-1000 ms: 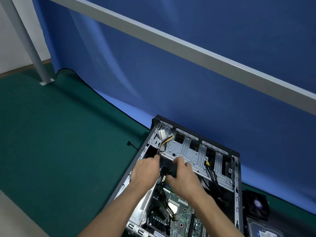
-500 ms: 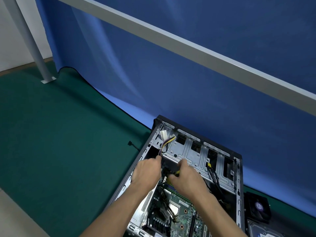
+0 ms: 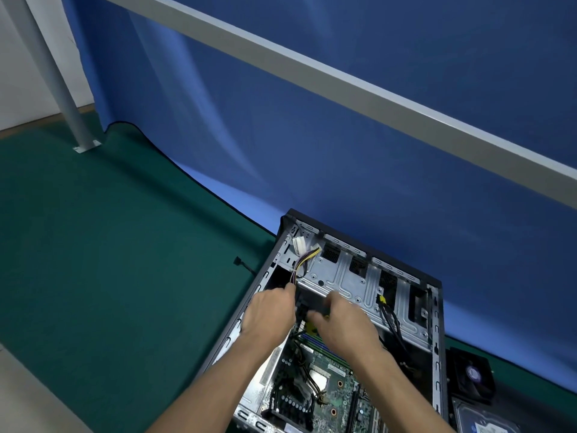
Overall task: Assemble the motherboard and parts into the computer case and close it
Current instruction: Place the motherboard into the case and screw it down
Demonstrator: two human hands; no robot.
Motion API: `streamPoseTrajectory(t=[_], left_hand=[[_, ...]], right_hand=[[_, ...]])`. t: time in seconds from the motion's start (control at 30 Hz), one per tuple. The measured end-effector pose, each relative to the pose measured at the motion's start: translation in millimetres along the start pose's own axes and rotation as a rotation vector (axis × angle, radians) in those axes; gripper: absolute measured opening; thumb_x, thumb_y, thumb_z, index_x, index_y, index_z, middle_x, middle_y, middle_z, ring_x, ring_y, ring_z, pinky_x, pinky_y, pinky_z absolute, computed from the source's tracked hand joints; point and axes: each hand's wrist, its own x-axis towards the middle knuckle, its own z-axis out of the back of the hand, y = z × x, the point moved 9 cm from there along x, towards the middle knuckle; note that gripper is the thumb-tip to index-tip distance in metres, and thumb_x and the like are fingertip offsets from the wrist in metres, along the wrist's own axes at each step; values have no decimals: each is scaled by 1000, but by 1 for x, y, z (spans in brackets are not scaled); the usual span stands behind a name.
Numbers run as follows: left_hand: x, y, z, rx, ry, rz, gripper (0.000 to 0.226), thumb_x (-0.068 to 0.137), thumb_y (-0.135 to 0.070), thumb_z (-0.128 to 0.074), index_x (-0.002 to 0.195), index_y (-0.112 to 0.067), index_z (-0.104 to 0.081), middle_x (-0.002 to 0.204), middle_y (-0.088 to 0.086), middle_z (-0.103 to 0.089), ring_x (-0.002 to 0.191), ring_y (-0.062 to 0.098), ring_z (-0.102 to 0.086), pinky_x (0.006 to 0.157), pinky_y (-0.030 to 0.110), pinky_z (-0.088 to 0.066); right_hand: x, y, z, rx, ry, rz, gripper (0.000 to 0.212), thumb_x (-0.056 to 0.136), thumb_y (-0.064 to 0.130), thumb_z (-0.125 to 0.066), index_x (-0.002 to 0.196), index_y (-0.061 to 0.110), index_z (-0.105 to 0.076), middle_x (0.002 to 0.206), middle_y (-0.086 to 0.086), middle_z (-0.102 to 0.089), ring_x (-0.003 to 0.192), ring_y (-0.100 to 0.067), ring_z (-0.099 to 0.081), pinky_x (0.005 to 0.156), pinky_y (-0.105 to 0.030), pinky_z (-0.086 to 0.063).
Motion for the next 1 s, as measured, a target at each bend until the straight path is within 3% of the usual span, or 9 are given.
streamPoseTrajectory(t=[0.1, 0.2, 0.33, 0.53, 0.67, 0.73, 0.83, 0.9, 1.0], left_hand=[[1, 0, 1, 11, -11, 1, 15, 96, -12, -39, 100, -15, -53, 74, 2, -60, 58, 22, -46, 55, 32, -32], [0, 0, 1, 13, -9, 5, 15, 95, -11, -39, 99, -15, -53, 75, 1, -62, 58, 21, -47, 55, 31, -33], [0, 0, 1, 24, -6, 9, 15, 94, -10, -39, 97, -15, -53, 76, 2, -63, 57, 21, -44, 54, 32, -31], [0, 0, 0, 23, 11, 3, 15, 95, -12, -38, 98, -16, -52, 79, 3, -64, 65, 25, -57, 54, 33, -31], [0, 0, 0, 19, -3, -1, 16, 96, -11, -37, 98, -15, -52, 76, 3, -63, 58, 23, -44, 54, 32, -30], [0, 1, 1, 17, -2, 2, 16, 96, -11, -37, 98, -15, -53, 75, 2, -62, 57, 24, -45, 54, 33, -31], [0, 0, 0, 4, 5, 1, 16, 94, -9, -38, 99, -14, -53, 70, 1, -56, 59, 24, -46, 54, 33, -32], [0, 0, 1, -1, 4, 6, 16, 93, -8, -38, 99, -13, -53, 71, 2, -57, 59, 24, -45, 54, 33, -32], [0, 0, 1, 0, 7, 0, 15, 94, -9, -39, 100, -13, -53, 76, 3, -63, 58, 22, -44, 55, 32, -32]], right_hand=[[-1, 6, -5, 33, 62, 14, 24, 95, 26, -52, 116, 20, -42, 107, -6, -55, 92, -27, -61, 77, -38, -51], [1, 0, 5, -76, -64, -20, 33, 100, 37, -41, 116, 10, -49, 106, -10, -65, 95, -28, -61, 70, -31, -43], [0, -5, -2, 71, 64, -36, 41, 93, 31, -53, 125, 16, -33, 118, -9, -54, 97, -26, -58, 80, -33, -47], [-5, -2, -3, 49, -2, -36, 36, 96, 33, -48, 124, 16, -34, 102, -4, -56, 88, -24, -59, 77, -34, -48], [-3, 4, 0, 20, -61, -32, 26, 100, 31, -40, 120, 13, -42, 95, -5, -59, 76, -20, -58, 61, -28, -45], [-4, -1, 7, -91, -169, -66, 34, 102, 35, -29, 116, 12, -49, 97, -6, -67, 85, -25, -62, 68, -29, -42], [-5, -6, 3, 5, -107, -55, 29, 96, 39, -44, 118, 20, -42, 112, -3, -56, 93, -24, -59, 81, -34, -46], [-5, -2, -3, 76, -40, -35, 35, 91, 33, -55, 120, 23, -37, 112, -3, -51, 92, -23, -58, 80, -35, -47], [-5, 3, 3, -65, -148, -36, 28, 99, 36, -42, 115, 13, -47, 100, -7, -64, 89, -26, -63, 70, -32, -46]])
